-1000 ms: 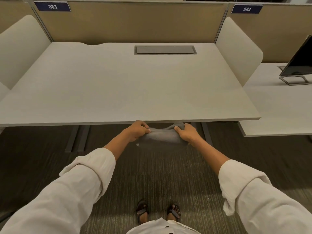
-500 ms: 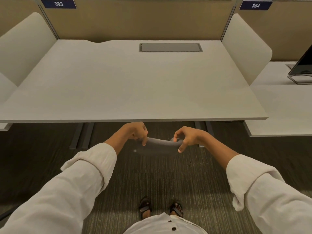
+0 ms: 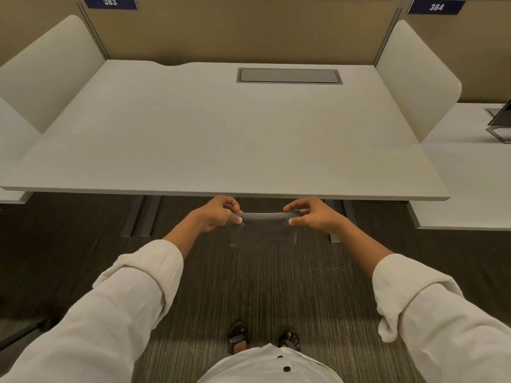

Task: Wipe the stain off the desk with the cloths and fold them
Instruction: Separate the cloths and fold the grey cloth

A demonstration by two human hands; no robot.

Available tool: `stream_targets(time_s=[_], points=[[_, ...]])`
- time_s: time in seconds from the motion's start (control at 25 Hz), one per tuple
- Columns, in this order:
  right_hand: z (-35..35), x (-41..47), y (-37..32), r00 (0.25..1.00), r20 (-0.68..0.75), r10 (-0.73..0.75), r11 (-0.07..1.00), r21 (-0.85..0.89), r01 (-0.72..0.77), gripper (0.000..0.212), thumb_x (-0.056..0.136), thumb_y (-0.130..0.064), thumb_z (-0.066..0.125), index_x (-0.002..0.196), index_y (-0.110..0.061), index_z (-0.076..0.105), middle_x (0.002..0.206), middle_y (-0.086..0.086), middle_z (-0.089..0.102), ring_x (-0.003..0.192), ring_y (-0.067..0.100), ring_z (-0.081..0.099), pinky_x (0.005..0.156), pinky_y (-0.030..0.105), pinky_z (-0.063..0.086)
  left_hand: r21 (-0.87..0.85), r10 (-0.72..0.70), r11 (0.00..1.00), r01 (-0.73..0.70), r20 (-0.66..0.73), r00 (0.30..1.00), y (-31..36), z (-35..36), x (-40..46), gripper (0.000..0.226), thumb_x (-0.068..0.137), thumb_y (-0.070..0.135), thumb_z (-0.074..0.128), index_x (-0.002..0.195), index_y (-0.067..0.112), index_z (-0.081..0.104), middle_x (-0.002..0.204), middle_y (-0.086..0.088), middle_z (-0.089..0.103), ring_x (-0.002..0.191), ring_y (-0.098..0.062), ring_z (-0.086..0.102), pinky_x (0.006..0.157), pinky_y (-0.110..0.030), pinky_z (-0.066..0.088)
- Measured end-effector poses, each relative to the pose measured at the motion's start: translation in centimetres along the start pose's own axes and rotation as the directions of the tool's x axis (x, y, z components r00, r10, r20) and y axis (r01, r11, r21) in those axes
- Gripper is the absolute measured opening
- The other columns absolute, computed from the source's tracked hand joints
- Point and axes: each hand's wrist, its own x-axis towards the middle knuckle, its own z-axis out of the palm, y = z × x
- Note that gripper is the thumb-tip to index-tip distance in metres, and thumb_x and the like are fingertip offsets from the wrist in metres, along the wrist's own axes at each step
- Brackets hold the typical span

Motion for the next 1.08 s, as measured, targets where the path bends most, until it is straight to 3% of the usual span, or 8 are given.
stream_targets(time_s=[0.16,0.32,0.56,0.68,0.76,0.84,0.96,1.08], points=[[0.0,0.2,-0.2,0.999,-0.01,-0.035,0.987,-0.158,0.033,0.045,0.064,-0.03,0.088,0.106,-0.028,0.071,0.111,-0.009,0.068,0.105,0.013,0.063,0.092,0.037,0.055,0.059,-0.094,0.994,0.089,0.101,0.99,0.9,-0.5,-0.4,0.021,0.075,-0.001,0.076,0.084,0.014,0.065,0.096,-0.006,0.057,0.083,-0.016,0.052,0.062,-0.024,0.044],[-0.1,0.6,-0.8,0.998,-0.002,-0.065,0.969,-0.241,0.063,0.041,0.066,-0.021,0.086,0.105,-0.021,0.074,0.107,-0.003,0.072,0.102,0.017,0.065,0.091,0.035,0.054,0.176,-0.085,0.982,0.068,0.086,0.993,1.8,-0.1,-1.0,0.032,0.067,-0.002,0.081,0.092,0.014,0.068,0.098,-0.003,0.058,0.087,-0.016,0.055,0.064,-0.023,0.045],[-0.9,1.3,-1.9,0.99,-0.089,-0.112,0.942,-0.326,0.077,0.025,0.069,-0.018,0.082,0.092,-0.025,0.076,0.086,-0.007,0.071,0.084,0.015,0.066,0.071,0.025,0.055,0.337,0.131,0.937,-0.09,-0.102,0.986,2.4,0.4,-1.5,0.021,0.078,0.012,0.077,0.099,0.012,0.071,0.105,-0.008,0.067,0.099,-0.023,0.062,0.066,-0.018,0.042],[-2.0,1.4,-2.2,0.981,-0.082,-0.176,0.937,-0.319,0.141,0.018,0.079,-0.027,0.074,0.097,-0.026,0.071,0.09,-0.009,0.067,0.087,0.012,0.061,0.074,0.025,0.048,0.386,0.229,0.91,-0.148,-0.173,0.958,2.6,-0.2,-1.9,0.024,0.085,0.021,0.072,0.105,0.008,0.071,0.104,-0.011,0.069,0.098,-0.025,0.063,0.071,-0.022,0.044],[-2.9,1.5,-2.6,0.977,-0.078,-0.198,0.961,-0.211,0.178,0.019,0.088,-0.032,0.066,0.104,-0.024,0.065,0.098,-0.009,0.065,0.092,0.009,0.06,0.079,0.028,0.049,0.308,0.253,0.934,-0.18,-0.218,0.942,2.6,-1.0,-2.3,0.028,0.088,0.031,0.068,0.103,0.007,0.071,0.102,-0.013,0.07,0.096,-0.027,0.063,0.072,-0.029,0.046],[-3.2,1.8,-3.6,0.97,-0.114,-0.214,0.977,-0.033,0.212,0.02,0.093,-0.035,0.06,0.109,-0.022,0.06,0.103,-0.008,0.065,0.094,0.008,0.062,0.078,0.024,0.051,0.096,0.228,0.973,-0.209,-0.289,0.93,2.7,-1.6,-2.6,0.034,0.09,0.037,0.064,0.098,0.005,0.07,0.1,-0.015,0.07,0.096,-0.031,0.064,0.079,-0.036,0.051],[-2.5,2.8,-5.6,0.957,-0.195,-0.213,0.966,0.102,0.236,0.023,0.097,-0.038,0.054,0.115,-0.024,0.053,0.109,-0.01,0.06,0.098,0.01,0.06,0.074,0.02,0.05,-0.242,0.152,0.937,-0.25,-0.362,0.92,3.3,-1.6,-2.9,0.041,0.095,0.04,0.056,0.114,0.004,0.064,0.114,-0.014,0.068,0.107,-0.03,0.063,0.097,-0.049,0.051],[-1.3,4.3,-7.3,0.935,-0.239,-0.26,0.964,-0.003,0.268,0.026,0.1,-0.04,0.045,0.121,-0.026,0.038,0.107,-0.01,0.052,0.096,0.009,0.058,0.069,0.014,0.047,-0.316,0.11,0.909,-0.273,-0.45,0.886,3.1,-1.2,-3.1,0.048,0.098,0.047,0.045,0.126,0.008,0.053,0.123,-0.004,0.062,0.11,-0.018,0.06,0.091,-0.031,0.054]])
